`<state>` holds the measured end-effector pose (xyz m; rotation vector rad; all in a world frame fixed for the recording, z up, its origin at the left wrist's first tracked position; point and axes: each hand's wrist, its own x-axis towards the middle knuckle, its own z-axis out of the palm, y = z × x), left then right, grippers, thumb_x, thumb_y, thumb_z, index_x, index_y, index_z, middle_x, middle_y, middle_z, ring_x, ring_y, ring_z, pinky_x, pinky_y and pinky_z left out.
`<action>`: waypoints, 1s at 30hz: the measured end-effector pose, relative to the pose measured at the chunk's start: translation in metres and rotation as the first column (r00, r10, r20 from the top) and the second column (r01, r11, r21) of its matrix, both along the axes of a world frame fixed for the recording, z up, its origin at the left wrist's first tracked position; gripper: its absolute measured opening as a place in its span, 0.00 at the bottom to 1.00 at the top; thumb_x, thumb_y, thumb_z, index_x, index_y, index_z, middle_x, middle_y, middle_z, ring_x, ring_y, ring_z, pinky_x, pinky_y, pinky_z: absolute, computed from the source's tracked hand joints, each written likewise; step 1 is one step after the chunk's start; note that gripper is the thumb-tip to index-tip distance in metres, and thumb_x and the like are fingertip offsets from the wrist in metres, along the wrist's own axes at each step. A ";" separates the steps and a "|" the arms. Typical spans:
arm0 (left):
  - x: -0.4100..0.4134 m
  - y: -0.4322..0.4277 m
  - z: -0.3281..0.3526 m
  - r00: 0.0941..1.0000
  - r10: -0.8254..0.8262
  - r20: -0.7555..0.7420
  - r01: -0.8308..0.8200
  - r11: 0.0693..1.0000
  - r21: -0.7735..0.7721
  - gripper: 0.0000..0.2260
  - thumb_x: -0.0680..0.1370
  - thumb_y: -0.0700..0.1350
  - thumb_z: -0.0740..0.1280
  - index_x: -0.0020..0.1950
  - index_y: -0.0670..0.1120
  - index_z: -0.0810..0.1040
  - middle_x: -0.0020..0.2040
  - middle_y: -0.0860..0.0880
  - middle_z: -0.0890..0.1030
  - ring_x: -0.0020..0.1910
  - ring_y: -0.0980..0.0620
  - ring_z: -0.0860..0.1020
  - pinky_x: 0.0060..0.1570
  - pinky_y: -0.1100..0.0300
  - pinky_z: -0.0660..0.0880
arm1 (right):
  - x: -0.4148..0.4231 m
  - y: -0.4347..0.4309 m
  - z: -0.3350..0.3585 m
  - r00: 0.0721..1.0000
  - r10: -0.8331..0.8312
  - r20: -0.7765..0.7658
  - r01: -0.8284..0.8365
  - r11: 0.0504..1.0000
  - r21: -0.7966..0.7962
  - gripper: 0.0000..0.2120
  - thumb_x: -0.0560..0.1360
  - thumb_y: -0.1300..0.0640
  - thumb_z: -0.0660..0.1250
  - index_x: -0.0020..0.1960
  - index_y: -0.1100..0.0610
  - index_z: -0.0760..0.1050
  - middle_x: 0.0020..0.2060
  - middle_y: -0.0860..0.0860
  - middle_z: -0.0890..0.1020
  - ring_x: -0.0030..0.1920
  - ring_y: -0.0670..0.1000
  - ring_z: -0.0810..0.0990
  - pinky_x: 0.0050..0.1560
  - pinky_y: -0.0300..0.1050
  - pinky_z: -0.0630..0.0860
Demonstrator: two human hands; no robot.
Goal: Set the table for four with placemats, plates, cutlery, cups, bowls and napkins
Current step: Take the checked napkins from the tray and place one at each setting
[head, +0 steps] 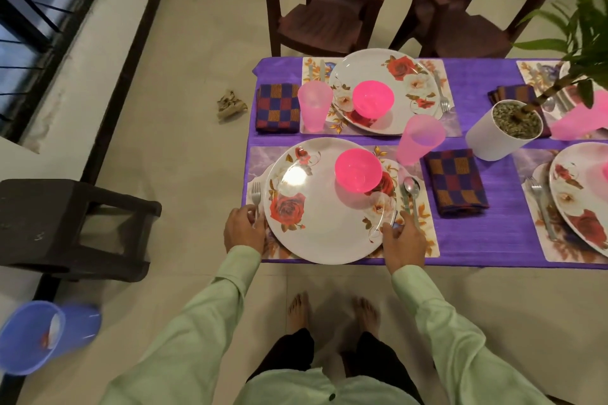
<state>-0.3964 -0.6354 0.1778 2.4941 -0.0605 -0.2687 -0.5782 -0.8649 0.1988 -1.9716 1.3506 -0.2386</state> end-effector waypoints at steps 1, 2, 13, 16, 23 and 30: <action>0.004 -0.003 -0.001 1.000 -0.011 -0.016 0.012 1.000 0.025 0.08 0.76 0.44 0.70 0.53 0.42 0.81 0.47 0.42 0.78 0.47 0.41 0.77 0.46 0.56 0.69 | 0.003 0.000 -0.001 1.000 -0.008 0.000 0.008 1.000 0.019 0.17 0.78 0.57 0.67 0.66 0.58 0.72 0.54 0.58 0.81 0.56 0.60 0.78 0.59 0.55 0.73; 0.008 -0.005 -0.002 0.999 -0.017 -0.028 0.018 0.999 0.040 0.08 0.76 0.44 0.70 0.53 0.42 0.81 0.48 0.42 0.79 0.47 0.41 0.77 0.46 0.55 0.70 | 0.006 0.001 -0.003 1.000 -0.015 0.000 0.015 0.999 0.038 0.16 0.77 0.57 0.67 0.64 0.58 0.73 0.53 0.57 0.82 0.54 0.60 0.79 0.58 0.55 0.74; 0.031 -0.015 -0.004 0.999 -0.040 -0.001 0.040 0.999 0.013 0.08 0.74 0.38 0.69 0.52 0.40 0.82 0.46 0.40 0.80 0.46 0.39 0.77 0.46 0.53 0.72 | 0.020 0.001 -0.006 0.991 -0.133 0.021 0.131 0.989 0.075 0.14 0.75 0.65 0.68 0.60 0.60 0.77 0.52 0.57 0.82 0.53 0.60 0.79 0.57 0.57 0.77; 0.032 -0.016 -0.002 0.999 -0.040 0.026 0.040 0.999 -0.011 0.08 0.74 0.37 0.69 0.52 0.39 0.82 0.45 0.39 0.80 0.46 0.38 0.77 0.46 0.52 0.71 | 0.022 0.003 -0.005 0.986 -0.165 0.035 0.162 0.984 0.081 0.14 0.75 0.66 0.69 0.60 0.60 0.77 0.52 0.58 0.82 0.53 0.60 0.80 0.57 0.56 0.77; 0.022 -0.015 0.009 0.998 0.015 0.056 -0.011 0.998 -0.068 0.10 0.76 0.42 0.70 0.55 0.40 0.81 0.39 0.45 0.80 0.39 0.44 0.77 0.46 0.53 0.75 | 0.024 0.005 0.000 0.981 -0.191 0.044 0.187 0.978 0.090 0.15 0.75 0.66 0.69 0.62 0.61 0.77 0.53 0.59 0.82 0.54 0.60 0.80 0.58 0.56 0.77; 0.003 -0.028 0.018 0.988 0.116 -0.100 -0.128 0.985 -0.120 0.14 0.75 0.44 0.73 0.58 0.40 0.82 0.35 0.47 0.79 0.40 0.48 0.74 0.51 0.55 0.74 | 0.023 0.002 -0.002 0.979 -0.195 0.066 0.188 0.977 0.104 0.15 0.76 0.66 0.68 0.62 0.60 0.77 0.52 0.58 0.82 0.50 0.56 0.79 0.58 0.56 0.78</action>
